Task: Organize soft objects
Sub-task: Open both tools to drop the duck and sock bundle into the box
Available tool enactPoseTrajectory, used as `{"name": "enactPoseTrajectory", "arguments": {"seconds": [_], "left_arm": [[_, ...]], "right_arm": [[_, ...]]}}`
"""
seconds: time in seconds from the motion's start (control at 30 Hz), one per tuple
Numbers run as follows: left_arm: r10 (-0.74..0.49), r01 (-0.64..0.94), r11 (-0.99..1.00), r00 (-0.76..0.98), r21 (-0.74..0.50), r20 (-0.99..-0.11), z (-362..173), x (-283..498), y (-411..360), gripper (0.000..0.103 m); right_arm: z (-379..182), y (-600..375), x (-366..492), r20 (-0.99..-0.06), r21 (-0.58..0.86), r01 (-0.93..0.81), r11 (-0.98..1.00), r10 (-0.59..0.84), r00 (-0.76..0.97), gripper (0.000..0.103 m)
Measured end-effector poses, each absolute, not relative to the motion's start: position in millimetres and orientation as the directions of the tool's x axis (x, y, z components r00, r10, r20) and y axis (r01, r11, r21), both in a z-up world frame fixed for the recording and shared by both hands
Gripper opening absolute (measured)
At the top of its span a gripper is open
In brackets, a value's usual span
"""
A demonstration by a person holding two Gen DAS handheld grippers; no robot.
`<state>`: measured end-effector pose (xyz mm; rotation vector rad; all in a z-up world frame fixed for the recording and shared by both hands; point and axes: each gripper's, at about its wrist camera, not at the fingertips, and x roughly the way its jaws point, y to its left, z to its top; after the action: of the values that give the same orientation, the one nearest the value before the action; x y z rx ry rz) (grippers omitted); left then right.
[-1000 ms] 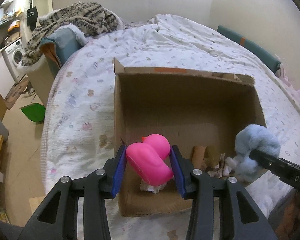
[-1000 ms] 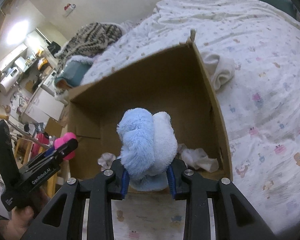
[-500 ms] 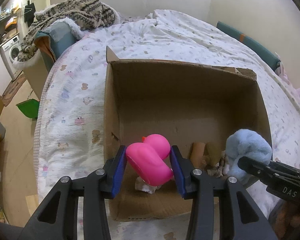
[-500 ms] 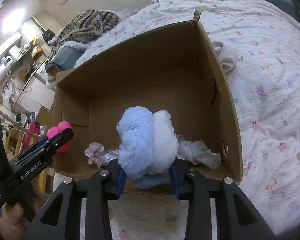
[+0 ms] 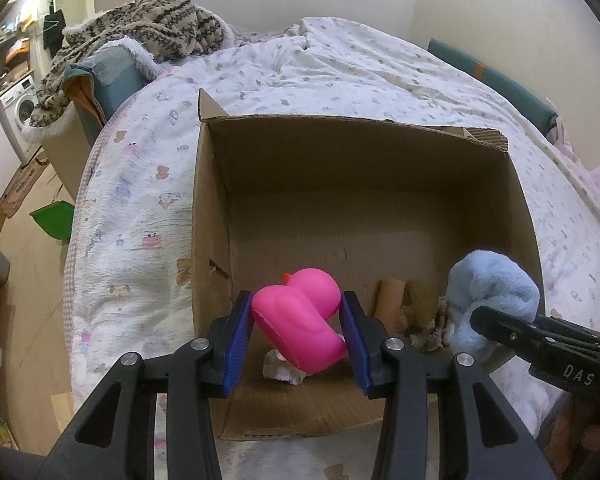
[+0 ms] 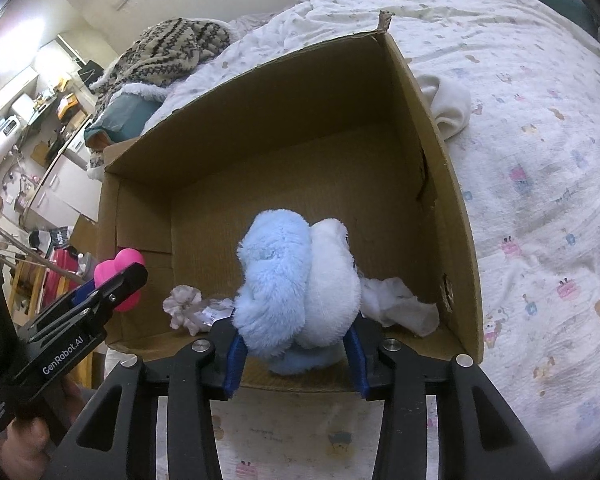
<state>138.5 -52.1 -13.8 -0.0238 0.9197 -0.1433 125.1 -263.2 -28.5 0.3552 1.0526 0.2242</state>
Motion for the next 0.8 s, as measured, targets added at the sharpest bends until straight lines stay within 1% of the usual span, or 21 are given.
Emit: {"name": "enactPoseTrajectory", "arguments": {"seconds": [0.1,0.37,0.5,0.53,0.57,0.6,0.77,0.8], "left_arm": [[-0.136,0.113,0.99,0.594,-0.086,-0.793,-14,138,-52,0.04],[-0.139,0.114,0.99,0.585,-0.088,-0.799,-16,138,-53,0.04],[-0.136,0.117,0.99,0.589,-0.082,-0.797,-15,137,-54,0.041],[-0.136,0.118,0.99,0.588,-0.081,-0.798,-15,137,-54,0.043],[-0.134,0.118,0.99,0.586,-0.08,-0.799,-15,138,-54,0.047],[-0.133,0.117,0.99,0.586,-0.079,-0.799,-15,137,-55,0.05],[-0.123,0.122,0.991,0.596,-0.063,-0.794,-12,135,-57,0.051],[-0.119,0.121,0.991,0.6,-0.057,-0.791,-11,135,-58,0.052]], "right_arm": [[-28,-263,125,-0.806,0.385,-0.01,0.923,0.342,0.483,0.049],[-27,-260,128,-0.806,0.381,-0.007,0.924,0.336,0.487,0.05],[-27,-260,128,-0.806,0.378,-0.003,0.926,0.33,0.492,0.054],[-26,-260,128,-0.804,0.379,-0.001,0.925,0.33,0.495,0.054],[-26,-261,128,-0.802,0.382,0.0,0.924,0.331,0.497,0.055],[-25,-262,127,-0.8,0.383,0.002,0.924,0.331,0.501,0.058],[-19,-261,126,-0.786,0.368,-0.005,0.93,0.315,0.532,0.06],[-18,-261,126,-0.782,0.369,-0.007,0.929,0.315,0.537,0.063]]}}
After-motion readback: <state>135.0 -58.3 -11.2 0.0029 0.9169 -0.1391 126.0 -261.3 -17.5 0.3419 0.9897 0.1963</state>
